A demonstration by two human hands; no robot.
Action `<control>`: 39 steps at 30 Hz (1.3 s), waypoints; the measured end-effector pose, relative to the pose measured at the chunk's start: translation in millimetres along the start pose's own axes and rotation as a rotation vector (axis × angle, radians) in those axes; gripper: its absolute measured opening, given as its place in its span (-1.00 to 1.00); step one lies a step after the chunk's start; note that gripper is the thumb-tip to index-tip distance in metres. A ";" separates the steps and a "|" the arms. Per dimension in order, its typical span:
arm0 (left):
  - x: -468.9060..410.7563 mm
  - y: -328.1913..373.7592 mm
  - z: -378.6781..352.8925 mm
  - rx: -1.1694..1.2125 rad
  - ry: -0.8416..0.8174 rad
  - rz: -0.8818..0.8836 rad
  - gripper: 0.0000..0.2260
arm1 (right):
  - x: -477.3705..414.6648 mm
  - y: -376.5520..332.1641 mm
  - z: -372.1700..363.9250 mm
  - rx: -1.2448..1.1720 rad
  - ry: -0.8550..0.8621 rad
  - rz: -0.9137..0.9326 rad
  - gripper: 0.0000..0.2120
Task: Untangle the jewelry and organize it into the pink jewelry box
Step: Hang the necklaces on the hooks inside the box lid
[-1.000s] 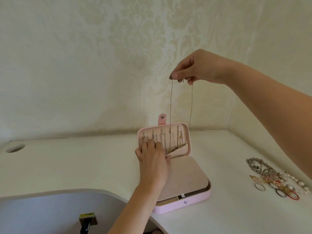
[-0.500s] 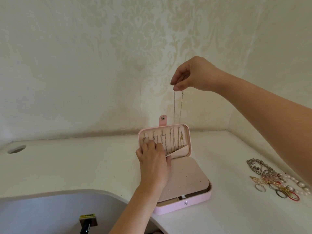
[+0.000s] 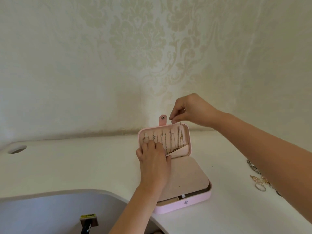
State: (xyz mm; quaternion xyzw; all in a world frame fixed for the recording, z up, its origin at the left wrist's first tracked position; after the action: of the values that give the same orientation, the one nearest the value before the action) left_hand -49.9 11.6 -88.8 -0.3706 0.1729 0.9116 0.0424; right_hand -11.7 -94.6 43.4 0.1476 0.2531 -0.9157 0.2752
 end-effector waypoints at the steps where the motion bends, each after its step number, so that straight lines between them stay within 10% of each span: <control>1: 0.1 -0.1 0.2 0.002 -0.001 0.001 -0.82 | 2.1 -0.3 -4.5 0.016 0.002 0.017 -0.89; 18: -0.5 3.0 3.5 -0.049 0.017 -0.040 -0.75 | 28.9 7.2 -44.3 0.383 0.380 0.193 -0.95; 39: -2.2 1.9 -2.7 -0.006 -0.041 -0.004 -0.78 | 24.6 28.8 -37.5 -0.003 0.173 -0.100 -0.92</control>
State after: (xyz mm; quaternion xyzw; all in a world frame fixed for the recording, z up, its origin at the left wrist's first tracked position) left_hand -46.9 9.0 -88.6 -0.3521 0.1684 0.9195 0.0469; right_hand -9.9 -105.5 -8.7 0.2127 0.2842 -0.9118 0.2064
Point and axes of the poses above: each hand's wrist, its own x-axis away from the middle knuckle, its own z-axis out of the back of the hand, y = z × x, the point moved 8 cm from there along -x, towards the middle knuckle, and after that the axes turned 2 degrees about y, right-handed, at the moved point
